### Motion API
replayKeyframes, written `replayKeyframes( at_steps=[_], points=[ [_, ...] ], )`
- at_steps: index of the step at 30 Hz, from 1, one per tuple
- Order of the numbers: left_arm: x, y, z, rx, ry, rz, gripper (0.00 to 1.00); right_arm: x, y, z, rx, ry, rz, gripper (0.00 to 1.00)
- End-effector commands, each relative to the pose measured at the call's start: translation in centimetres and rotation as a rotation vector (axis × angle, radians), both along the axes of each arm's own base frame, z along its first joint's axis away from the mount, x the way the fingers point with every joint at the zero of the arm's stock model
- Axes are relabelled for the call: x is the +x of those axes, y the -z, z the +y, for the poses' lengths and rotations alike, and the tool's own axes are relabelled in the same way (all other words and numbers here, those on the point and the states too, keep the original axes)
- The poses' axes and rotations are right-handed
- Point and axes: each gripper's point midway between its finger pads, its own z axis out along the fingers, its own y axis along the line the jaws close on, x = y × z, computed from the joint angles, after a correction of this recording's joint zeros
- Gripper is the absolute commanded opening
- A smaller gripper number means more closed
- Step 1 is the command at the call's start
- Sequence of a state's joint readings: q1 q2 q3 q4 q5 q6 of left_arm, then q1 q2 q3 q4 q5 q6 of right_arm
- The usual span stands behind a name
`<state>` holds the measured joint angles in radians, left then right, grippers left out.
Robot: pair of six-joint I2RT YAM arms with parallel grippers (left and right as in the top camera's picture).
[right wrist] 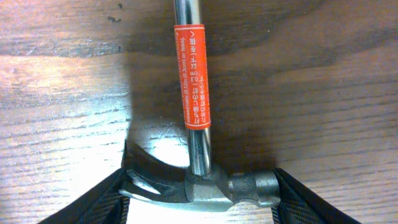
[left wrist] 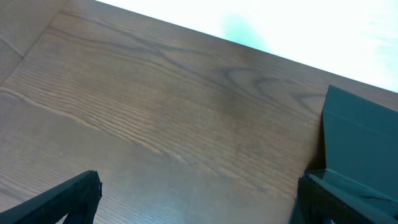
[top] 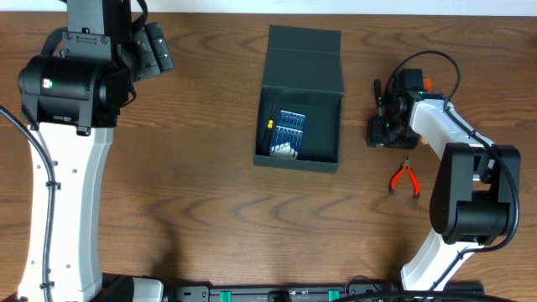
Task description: Pack container
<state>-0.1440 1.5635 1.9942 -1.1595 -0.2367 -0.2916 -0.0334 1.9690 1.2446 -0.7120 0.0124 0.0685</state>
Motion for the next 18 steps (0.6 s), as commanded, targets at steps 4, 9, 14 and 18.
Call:
replayKeyframes(
  at_steps=[4,9,14,18],
  points=[
    [-0.17,-0.37,0.43,0.006,-0.015,-0.009,0.99,-1.32,1.76,-0.56,-0.004,0.008,0.061,0.52],
    [-0.17,-0.37,0.43,0.006,-0.015,-0.009,0.99,-1.22,1.74,-0.55,-0.004,0.008,0.057,0.53],
    [-0.17,-0.38,0.42,0.006,-0.014,-0.009,0.99,-1.07,1.64,-0.51,-0.004,0.007,0.053,0.53],
    [-0.17,-0.37,0.43,0.006,-0.015,-0.009,0.98,-0.76,1.39,-0.10,0.017,0.003,0.046,0.53]
  ],
)
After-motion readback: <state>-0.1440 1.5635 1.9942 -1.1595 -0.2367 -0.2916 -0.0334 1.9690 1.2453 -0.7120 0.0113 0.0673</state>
